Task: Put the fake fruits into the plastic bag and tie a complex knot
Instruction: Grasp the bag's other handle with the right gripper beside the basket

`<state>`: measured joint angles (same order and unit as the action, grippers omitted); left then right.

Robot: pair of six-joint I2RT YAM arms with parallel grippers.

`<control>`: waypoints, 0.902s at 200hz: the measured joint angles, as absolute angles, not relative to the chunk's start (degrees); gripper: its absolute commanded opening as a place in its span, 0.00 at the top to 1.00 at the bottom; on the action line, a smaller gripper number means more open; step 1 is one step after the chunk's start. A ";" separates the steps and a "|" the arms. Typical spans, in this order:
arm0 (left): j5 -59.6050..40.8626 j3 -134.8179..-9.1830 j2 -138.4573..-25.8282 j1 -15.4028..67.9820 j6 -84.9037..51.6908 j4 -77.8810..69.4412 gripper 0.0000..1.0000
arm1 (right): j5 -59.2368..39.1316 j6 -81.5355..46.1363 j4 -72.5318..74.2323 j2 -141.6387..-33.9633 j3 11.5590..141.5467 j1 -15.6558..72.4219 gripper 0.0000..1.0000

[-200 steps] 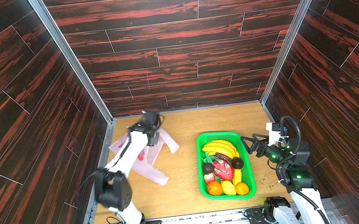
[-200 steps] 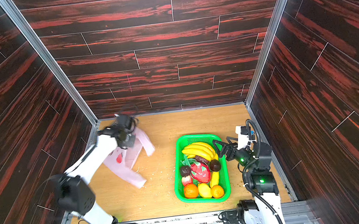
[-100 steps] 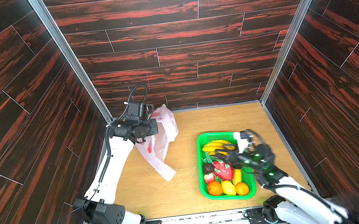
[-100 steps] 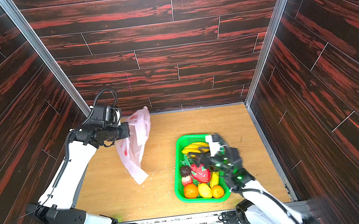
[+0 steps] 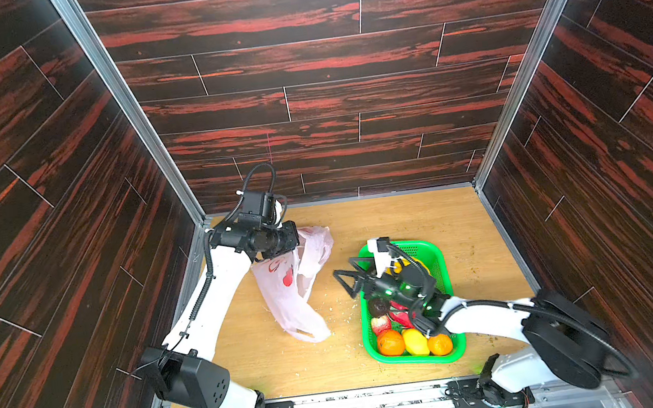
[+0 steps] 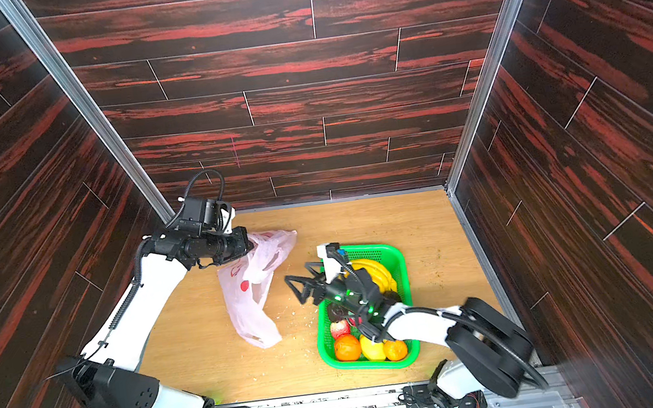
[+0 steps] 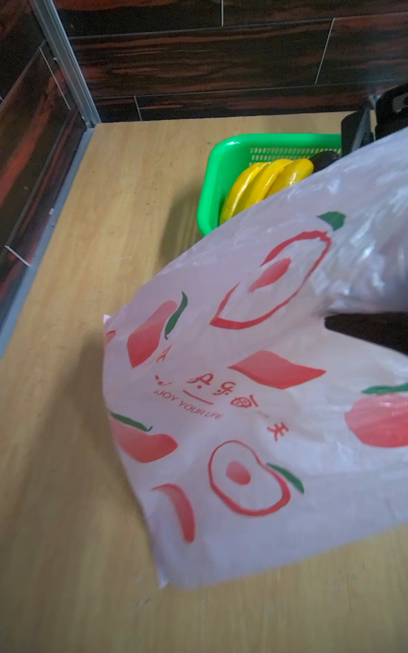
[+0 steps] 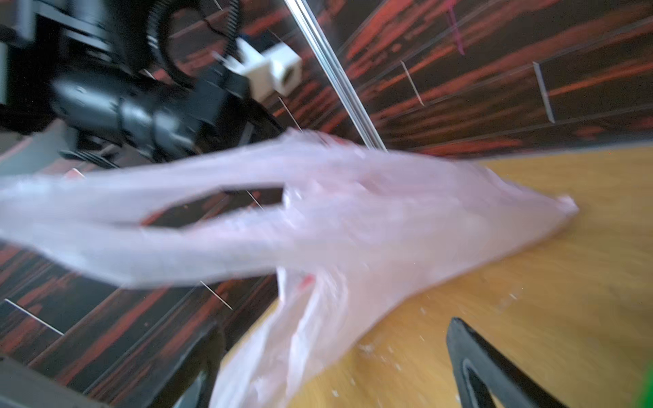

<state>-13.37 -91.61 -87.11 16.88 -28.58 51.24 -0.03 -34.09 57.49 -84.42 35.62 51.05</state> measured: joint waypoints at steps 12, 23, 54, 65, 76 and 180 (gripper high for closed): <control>-13.76 -91.11 -87.07 16.88 -28.88 50.92 1.00 | 1.10 -34.11 58.87 -86.06 36.36 52.31 0.01; -14.11 -90.80 -87.05 16.88 -29.08 50.65 1.00 | 2.31 -34.30 60.16 -87.50 36.47 53.34 0.01; -14.87 -90.04 -86.87 16.88 -29.67 49.47 1.00 | 5.43 -35.24 62.61 -92.29 36.71 55.31 0.01; -15.05 -89.86 -86.87 16.88 -29.87 49.36 1.00 | 6.55 -35.38 63.29 -93.82 36.86 55.79 0.01; -15.11 -89.76 -86.83 16.88 -29.93 49.28 1.00 | 7.55 -35.46 63.90 -95.18 37.01 56.36 0.01; -15.79 -87.26 -83.53 16.88 -30.04 48.34 1.00 | 15.35 -37.30 64.05 -102.63 46.72 57.25 0.11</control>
